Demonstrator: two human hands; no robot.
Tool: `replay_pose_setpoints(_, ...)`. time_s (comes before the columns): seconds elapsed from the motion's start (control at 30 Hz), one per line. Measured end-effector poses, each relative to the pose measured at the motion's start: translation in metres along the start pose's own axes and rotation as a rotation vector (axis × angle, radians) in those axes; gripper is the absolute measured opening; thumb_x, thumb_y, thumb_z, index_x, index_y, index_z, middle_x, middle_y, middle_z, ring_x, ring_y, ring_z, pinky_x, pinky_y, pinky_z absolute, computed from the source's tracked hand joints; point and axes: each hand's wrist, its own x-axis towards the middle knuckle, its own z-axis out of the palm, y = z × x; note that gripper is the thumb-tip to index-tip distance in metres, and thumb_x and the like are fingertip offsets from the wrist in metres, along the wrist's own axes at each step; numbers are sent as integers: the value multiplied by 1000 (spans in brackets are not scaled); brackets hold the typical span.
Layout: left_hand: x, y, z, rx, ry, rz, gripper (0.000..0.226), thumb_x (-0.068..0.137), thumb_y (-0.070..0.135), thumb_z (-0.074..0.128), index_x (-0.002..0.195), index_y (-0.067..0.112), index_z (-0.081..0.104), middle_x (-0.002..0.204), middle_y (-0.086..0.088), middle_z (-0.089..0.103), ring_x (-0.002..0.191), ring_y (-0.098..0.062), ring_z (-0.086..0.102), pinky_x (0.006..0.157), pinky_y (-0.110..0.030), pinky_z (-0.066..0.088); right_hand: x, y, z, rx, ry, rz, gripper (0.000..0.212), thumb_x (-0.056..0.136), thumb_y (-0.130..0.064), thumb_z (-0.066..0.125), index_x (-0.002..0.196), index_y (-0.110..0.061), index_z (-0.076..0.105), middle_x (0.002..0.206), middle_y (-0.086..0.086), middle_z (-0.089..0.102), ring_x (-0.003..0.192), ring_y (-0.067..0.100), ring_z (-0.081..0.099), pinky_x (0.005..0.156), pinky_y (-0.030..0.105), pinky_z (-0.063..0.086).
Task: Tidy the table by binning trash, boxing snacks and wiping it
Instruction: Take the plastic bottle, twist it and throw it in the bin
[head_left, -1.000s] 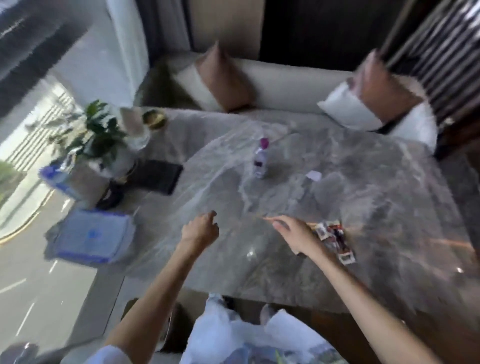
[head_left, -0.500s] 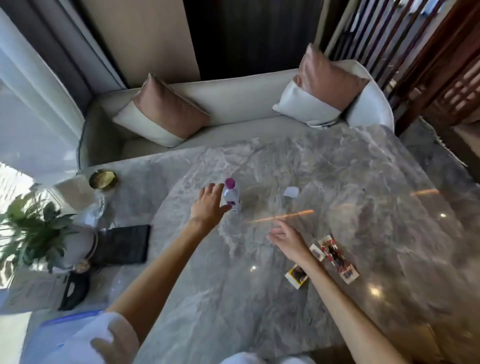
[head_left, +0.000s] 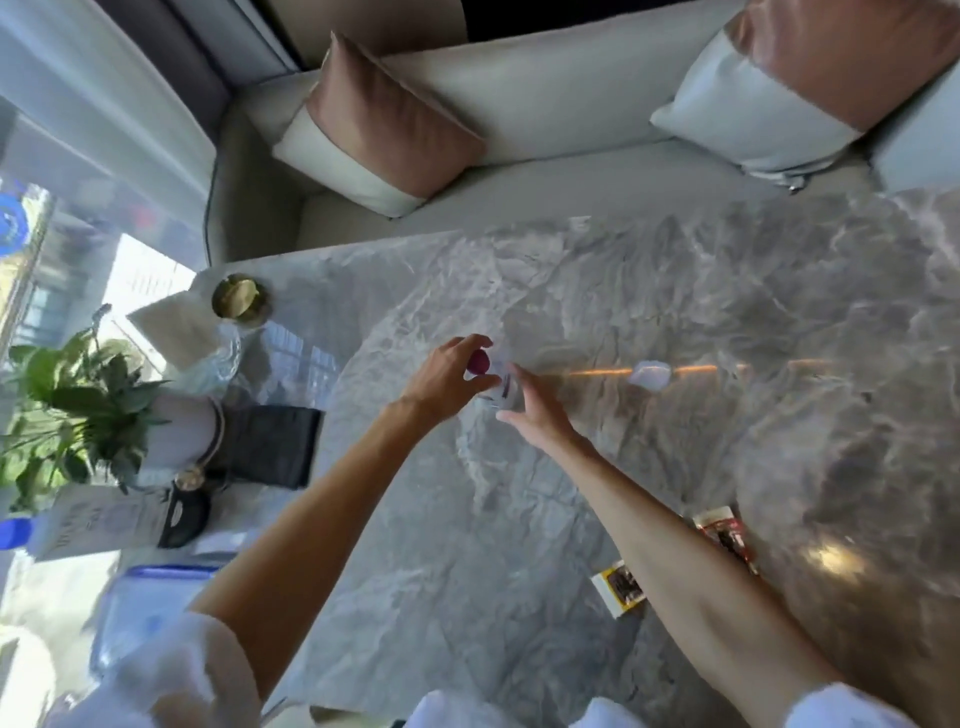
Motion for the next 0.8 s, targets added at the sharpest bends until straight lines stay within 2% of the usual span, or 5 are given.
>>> replay_pose_setpoints(0.13,-1,-13,4,-167,81,-35,33,85,25,70,115,13,61,104,-3,63,92,-19,59,85,-31,54,12,6,2,-109,-15,2,46,79,-21,73,120,-15,54,118,4,63,109,22,60,88,30,46)
replay_pose_setpoints(0.27,-19,-37,-2,-629,260,-165,15,89,9,66,102,8,58,89,-6,56,79,-16,55,75,-28,48,15,-2,-6,-3,-135,-29,59,83,-16,72,137,-12,47,141,8,50,132,21,47,109,38,40)
replay_pose_setpoints(0.53,-128,-104,-6,-1375,382,-466,16,95,27,58,96,11,58,95,-12,65,80,-22,72,70,-34,62,-28,-59,8,360,-146,-8,46,82,-36,73,125,-28,57,131,-13,56,128,5,48,106,27,40)
replay_pose_setpoints(0.67,-204,-137,-3,-1397,519,-498,13,96,29,56,95,17,58,94,-11,64,73,-23,72,69,-39,62,-66,-103,69,384,-145,58,42,81,-44,72,117,-24,65,113,-17,64,113,8,58,95,38,52)
replay_pose_setpoints(0.8,-298,-179,-4,-1325,621,-499,11,94,37,58,97,28,62,97,-9,65,83,-30,68,71,-43,62,-103,-147,139,307,-245,161,35,81,-57,65,91,-25,71,62,-15,66,60,3,63,75,43,59)
